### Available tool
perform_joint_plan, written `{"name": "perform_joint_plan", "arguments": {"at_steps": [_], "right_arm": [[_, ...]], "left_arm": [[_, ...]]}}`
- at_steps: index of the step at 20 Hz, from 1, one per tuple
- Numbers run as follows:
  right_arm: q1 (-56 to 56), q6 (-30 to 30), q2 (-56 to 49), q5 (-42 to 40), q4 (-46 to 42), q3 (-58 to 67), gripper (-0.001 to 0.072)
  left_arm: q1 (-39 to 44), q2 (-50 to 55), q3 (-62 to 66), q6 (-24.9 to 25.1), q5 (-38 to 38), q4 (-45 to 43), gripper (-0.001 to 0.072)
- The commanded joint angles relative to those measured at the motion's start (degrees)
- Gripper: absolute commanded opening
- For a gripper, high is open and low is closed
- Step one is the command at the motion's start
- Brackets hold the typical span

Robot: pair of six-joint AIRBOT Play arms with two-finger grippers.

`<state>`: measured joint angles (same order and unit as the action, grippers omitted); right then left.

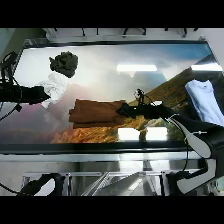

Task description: Fold the shirts.

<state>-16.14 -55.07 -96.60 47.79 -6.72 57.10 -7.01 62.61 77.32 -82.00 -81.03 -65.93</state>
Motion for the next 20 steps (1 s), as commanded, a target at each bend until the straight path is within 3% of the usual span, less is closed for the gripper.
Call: {"name": "perform_joint_plan", "arguments": {"at_steps": [1,5,11,15,20], "right_arm": [[2.23,-0.52,6.12,5.90,-3.06,0.66,0.0024],[7.82,-12.33,24.15,4.87,-16.76,0.66,0.0024],[17.81,-16.76,43.91,4.00,-18.34,3.58,0.0024],[26.40,-16.79,41.90,3.63,-18.82,13.29,0.0024],[35.82,-16.74,30.38,7.02,-18.84,29.62,0.0023]], "left_arm": [[-0.07,-0.04,-0.02,0.17,0.02,-0.07,0.0014],[-0.07,-0.04,-0.02,0.63,0.17,0.00,0.0014],[-0.04,-0.02,0.00,0.79,2.93,4.63,0.0014],[-0.07,-0.02,0.07,0.79,3.17,4.57,0.0014],[-0.07,-0.02,0.07,1.22,3.23,4.44,0.0014]]}}
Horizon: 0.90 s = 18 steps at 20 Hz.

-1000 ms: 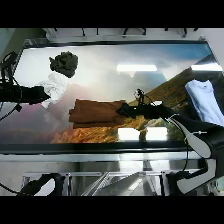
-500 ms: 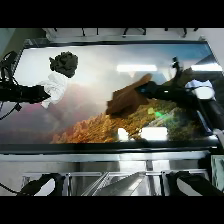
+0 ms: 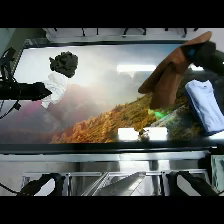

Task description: Fold the shirts.

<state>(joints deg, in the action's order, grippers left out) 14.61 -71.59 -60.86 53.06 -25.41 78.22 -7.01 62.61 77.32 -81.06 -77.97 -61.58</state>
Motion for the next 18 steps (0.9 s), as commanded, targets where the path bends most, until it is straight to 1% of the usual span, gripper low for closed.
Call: {"name": "perform_joint_plan", "arguments": {"at_steps": [1,5,8,9,11,13,18], "right_arm": [[6.43,-0.22,-8.44,2.40,-0.15,12.11,0.0023],[9.70,-0.22,-22.73,5.53,-0.17,28.68,0.0024],[11.28,-0.26,-33.29,5.68,-0.11,41.55,0.0023],[11.89,-0.26,-35.58,5.01,-0.11,43.80,0.0023],[13.44,0.42,-37.70,2.21,-0.66,43.82,0.0023],[15.32,3.28,-39.01,0.92,-1.01,43.71,0.0024],[19.37,5.92,-40.65,0.98,-1.01,43.50,0.0023]], "left_arm": [[-0.07,-0.02,0.07,0.28,0.48,0.09,0.0014],[-0.07,-0.02,0.07,0.24,3.08,0.13,0.0014],[-0.07,-0.02,0.07,0.22,5.16,0.15,0.0014],[-0.07,-0.02,0.07,0.22,5.38,0.15,0.0014],[-0.04,-0.02,0.07,0.15,5.31,0.20,0.0014],[-0.04,-0.02,0.07,-0.39,4.70,0.20,0.0014],[-0.04,-0.02,0.07,-0.44,4.46,0.22,0.0014]]}}
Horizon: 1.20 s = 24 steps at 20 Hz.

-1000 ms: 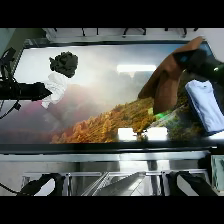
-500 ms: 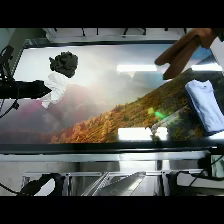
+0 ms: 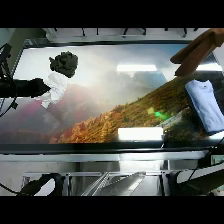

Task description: Fold the shirts.

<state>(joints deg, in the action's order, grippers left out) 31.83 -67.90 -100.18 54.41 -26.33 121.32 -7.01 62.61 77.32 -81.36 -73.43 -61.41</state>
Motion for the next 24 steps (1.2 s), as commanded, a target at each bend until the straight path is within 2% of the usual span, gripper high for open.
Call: {"name": "perform_joint_plan", "arguments": {"at_steps": [1,12,14,18,24], "right_arm": [[2.69,2.25,-1.31,0.02,-0.09,0.31,0.0024],[10.12,0.24,0.68,10.34,-0.35,-2.29,0.0023],[11.39,-1.81,1.27,13.75,-2.75,-2.32,0.0024],[12.63,-5.51,3.61,21.62,-13.73,-2.51,0.0024],[12.96,-21.35,9.38,33.44,-40.13,-5.22,0.0023]], "left_arm": [[-0.04,-0.02,0.07,-0.13,-0.07,0.07,0.0014],[-0.07,-0.04,0.09,-0.04,-0.09,-0.02,0.0014],[-0.07,-0.02,0.09,0.17,0.15,-0.02,0.0014],[-0.07,-0.02,0.09,2.23,0.20,0.00,0.0014],[-0.07,-0.04,0.09,5.27,0.50,0.00,0.0014]]}}
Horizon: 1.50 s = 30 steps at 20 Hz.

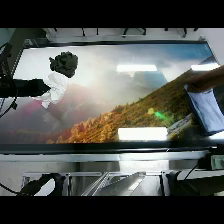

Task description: Fold the shirts.

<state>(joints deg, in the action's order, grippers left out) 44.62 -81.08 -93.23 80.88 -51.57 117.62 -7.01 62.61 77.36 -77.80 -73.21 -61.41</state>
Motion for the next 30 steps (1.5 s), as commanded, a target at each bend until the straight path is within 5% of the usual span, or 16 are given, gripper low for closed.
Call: {"name": "perform_joint_plan", "arguments": {"at_steps": [1,15,16,17,18,25,30], "right_arm": [[0.17,-10.47,3.19,8.26,-19.65,-2.62,0.0024],[0.17,-18.78,1.42,15.61,-29.86,-12.22,0.0025],[0.17,-18.10,1.40,15.76,-29.88,-12.46,0.0116],[0.22,-17.64,1.46,16.74,-29.86,-12.35,0.0658],[0.61,-16.61,1.57,18.14,-29.86,-11.67,0.0705],[2.16,-16.44,9.11,24.61,-27.50,-2.21,0.0704],[-9.09,-21.11,15.76,24.59,-11.74,-2.95,0.0702]], "left_arm": [[-0.07,-0.04,0.04,1.99,0.26,0.00,0.0014],[-0.07,-0.04,0.04,3.85,-0.74,0.09,0.0014],[-0.07,-0.04,0.04,3.85,-1.03,0.09,0.0014],[-0.07,-0.04,0.04,3.82,-1.62,0.13,0.0014],[-0.04,-0.04,0.04,3.82,-2.12,0.15,0.0014],[-0.07,-0.04,0.04,3.85,-4.57,0.74,0.0014],[-0.07,-0.20,0.04,3.85,-4.90,4.52,0.0014]]}}
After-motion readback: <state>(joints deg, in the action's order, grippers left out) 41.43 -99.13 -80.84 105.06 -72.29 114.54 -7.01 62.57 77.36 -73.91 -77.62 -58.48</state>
